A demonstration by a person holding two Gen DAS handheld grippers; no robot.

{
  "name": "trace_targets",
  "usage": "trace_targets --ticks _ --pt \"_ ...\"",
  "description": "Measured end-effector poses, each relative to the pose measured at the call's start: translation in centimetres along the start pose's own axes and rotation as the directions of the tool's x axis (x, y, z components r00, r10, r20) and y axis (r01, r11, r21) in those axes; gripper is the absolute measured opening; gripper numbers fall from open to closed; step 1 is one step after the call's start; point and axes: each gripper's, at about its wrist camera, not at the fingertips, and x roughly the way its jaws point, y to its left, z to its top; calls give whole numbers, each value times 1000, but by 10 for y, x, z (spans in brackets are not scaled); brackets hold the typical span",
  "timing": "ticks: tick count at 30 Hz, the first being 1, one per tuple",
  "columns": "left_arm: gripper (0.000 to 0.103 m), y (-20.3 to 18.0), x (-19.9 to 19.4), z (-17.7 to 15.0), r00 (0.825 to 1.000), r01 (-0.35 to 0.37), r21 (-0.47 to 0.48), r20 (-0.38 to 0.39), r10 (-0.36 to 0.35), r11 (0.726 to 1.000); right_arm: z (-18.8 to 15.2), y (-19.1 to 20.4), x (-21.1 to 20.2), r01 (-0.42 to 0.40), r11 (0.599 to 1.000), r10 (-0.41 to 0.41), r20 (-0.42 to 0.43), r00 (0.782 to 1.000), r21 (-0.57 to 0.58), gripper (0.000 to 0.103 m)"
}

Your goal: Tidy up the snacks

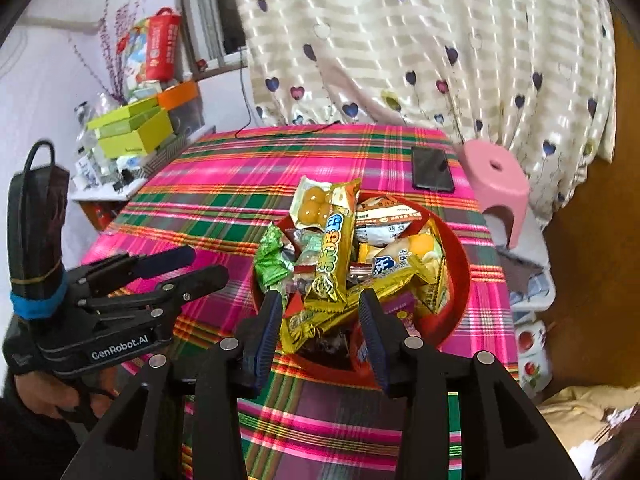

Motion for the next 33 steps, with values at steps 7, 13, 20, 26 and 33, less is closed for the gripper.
trace_targets --ticks 7,13,20,26,33 --pt "54 -9 -7 -10 1000 -25 37 -7 25 999 -18 2 1 20 1000 -20 -28 999 2 42" --pt "54 -16 -10 -15 1000 -9 59 -22 10 998 -29 -3 -3 11 999 -9 -50 999 32 42" --pt "54 -31 -12 -20 999 -41 111 -20 44 993 -36 0 -6 17 999 -14 -58 998 41 42" --pt "54 -34 -10 -23 999 -7 105 -37 11 994 -40 4 -2 42 999 -39 -66 997 30 42" --pt "54 -38 -6 -23 999 -13 107 -48 18 994 -43 -1 2 47 998 -45 -73 996 35 43"
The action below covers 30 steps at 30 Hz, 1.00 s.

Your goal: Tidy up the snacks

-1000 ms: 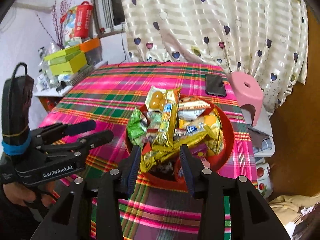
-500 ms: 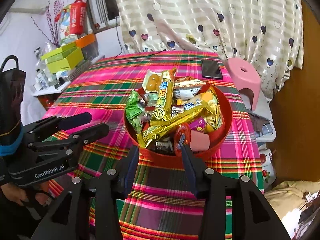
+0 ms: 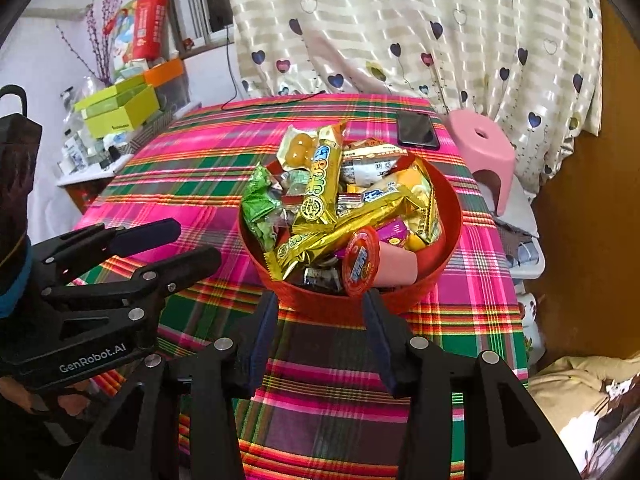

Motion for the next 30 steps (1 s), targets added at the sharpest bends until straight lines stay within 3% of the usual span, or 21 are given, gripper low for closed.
trace_targets --ticks 30 --pt "54 -3 3 1 1000 -13 1 -12 13 1000 -5 -5 3 -26 999 26 -2 1000 18 42"
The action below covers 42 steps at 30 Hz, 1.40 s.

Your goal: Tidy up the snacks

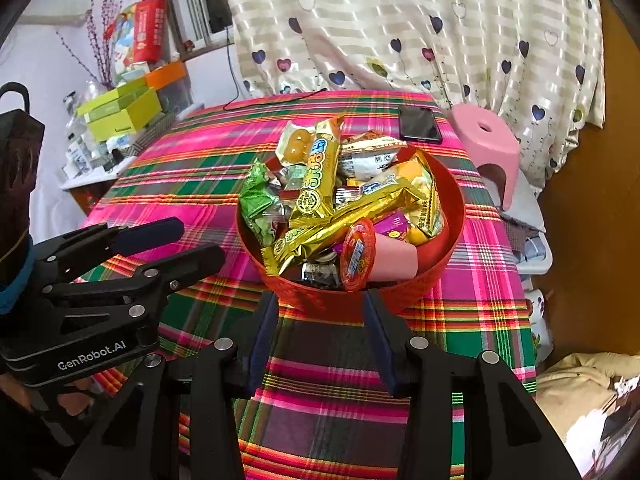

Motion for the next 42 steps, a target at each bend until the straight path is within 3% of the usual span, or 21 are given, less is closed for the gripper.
trace_targets --ticks 9,42 --pt "54 0 0 0 1000 -3 1 4 3 1000 1 -6 1 -30 999 30 -1 1000 23 43" --pt "54 1 1 1 1000 -3 7 -5 3 1000 2 -4 5 -15 1000 15 -28 999 12 42"
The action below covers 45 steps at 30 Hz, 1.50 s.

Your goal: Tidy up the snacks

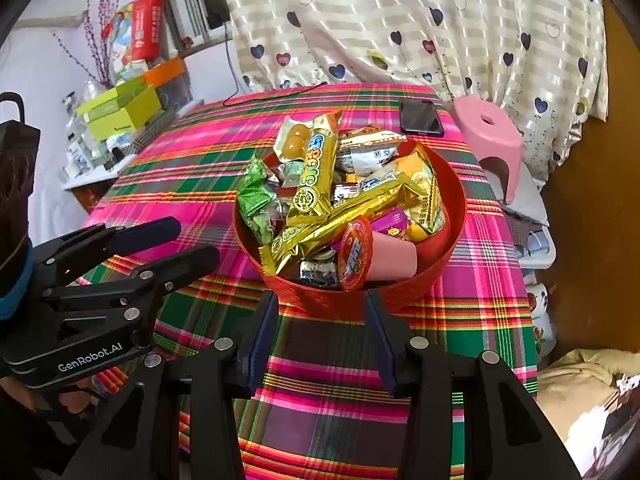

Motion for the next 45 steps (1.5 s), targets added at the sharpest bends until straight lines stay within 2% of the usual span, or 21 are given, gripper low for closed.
trace_targets --ticks 45 --pt "54 -4 6 -3 1000 3 14 -16 -2 1000 0 -7 -4 6 1000 -7 15 1000 12 42"
